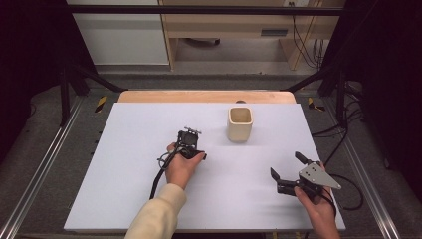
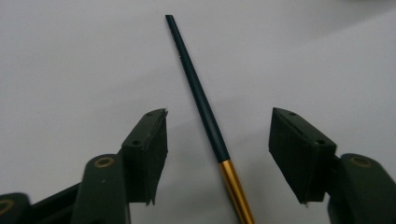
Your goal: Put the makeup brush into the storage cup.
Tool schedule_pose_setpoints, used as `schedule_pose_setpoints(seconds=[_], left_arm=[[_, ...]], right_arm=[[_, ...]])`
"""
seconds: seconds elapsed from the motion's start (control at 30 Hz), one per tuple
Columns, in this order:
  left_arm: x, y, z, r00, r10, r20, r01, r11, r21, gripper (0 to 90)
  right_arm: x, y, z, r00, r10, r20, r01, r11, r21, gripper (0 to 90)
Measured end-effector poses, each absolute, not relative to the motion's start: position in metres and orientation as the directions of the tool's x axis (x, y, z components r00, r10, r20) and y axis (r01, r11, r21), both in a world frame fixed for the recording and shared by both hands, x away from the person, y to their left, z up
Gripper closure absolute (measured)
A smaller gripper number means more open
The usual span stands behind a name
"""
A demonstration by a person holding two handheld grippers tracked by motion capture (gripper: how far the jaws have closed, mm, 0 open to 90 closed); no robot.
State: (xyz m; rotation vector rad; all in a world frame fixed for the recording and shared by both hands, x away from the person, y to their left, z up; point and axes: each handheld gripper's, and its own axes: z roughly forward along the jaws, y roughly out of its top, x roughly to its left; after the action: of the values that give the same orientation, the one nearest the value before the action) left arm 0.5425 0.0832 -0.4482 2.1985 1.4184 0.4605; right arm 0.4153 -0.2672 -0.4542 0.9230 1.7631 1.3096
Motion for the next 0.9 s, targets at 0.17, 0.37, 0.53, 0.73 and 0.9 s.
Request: schedule_pose_setpoints(seconds=[0.17, 0.37, 0.53, 0.73, 0.9], left_arm=[[0.5413, 0.0838, -0.4481, 0.406, 0.914, 0.012, 0.762, -0.345, 0.548, 45.7], [0.5408, 0.0836, -0.4477, 0.405, 0.914, -0.005, 0.771, -0.339, 0.538, 54.8], [0.5405, 0.0825, -0.4476, 0.403, 0.915, -0.021, 0.781, -0.331, 0.529, 59.5], [0.5402, 0.083, -0.4469, 0.402, 0.915, -0.018, 0.786, -0.335, 0.519, 62.7], [0.5399, 0.0818, -0.4476, 0.409, 0.913, -0.012, 0.789, -0.347, 0.507, 64.7]], right_arm=[[0.4154, -0.267, -0.4543, -0.466, 0.874, -0.142, 0.116, 0.219, 0.969, 2.3], [0.4154, -0.2668, -0.4544, -0.467, 0.873, -0.142, 0.117, 0.22, 0.969, 2.3], [0.4157, -0.267, -0.4545, -0.466, 0.873, -0.142, 0.117, 0.22, 0.968, 2.3], [0.4154, -0.2666, -0.4547, -0.468, 0.871, -0.147, 0.12, 0.228, 0.966, 2.3], [0.4157, -0.2664, -0.4548, -0.469, 0.871, -0.148, 0.119, 0.228, 0.966, 2.3]])
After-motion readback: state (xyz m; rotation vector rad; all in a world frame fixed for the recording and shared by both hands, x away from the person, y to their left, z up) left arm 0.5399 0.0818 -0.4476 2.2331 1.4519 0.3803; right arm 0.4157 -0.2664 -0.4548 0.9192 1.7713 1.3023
